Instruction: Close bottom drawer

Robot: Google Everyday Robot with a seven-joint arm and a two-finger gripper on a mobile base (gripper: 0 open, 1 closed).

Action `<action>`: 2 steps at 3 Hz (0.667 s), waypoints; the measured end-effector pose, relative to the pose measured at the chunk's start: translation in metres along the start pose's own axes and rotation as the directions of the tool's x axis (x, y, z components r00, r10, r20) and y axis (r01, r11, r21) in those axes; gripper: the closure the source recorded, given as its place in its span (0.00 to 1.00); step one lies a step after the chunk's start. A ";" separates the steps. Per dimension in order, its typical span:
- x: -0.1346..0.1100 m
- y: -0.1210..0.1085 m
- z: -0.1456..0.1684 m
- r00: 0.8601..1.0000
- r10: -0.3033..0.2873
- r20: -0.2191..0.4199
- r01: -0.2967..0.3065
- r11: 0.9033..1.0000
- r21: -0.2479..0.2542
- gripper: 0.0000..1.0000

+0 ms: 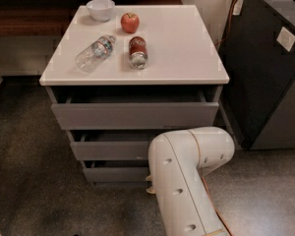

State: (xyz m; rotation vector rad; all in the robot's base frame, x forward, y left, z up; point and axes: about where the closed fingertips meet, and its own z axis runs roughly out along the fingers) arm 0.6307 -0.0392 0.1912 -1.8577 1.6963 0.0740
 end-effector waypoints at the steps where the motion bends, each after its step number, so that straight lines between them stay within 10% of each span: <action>1: -0.003 0.008 -0.001 1.000 0.001 0.002 -0.001 1.000 -0.012 0.01; 2: -0.004 0.008 -0.001 1.000 0.001 0.003 0.000 1.000 -0.012 0.00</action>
Offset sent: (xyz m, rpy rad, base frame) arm -0.0091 0.0025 -0.0008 0.0000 0.0116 0.0058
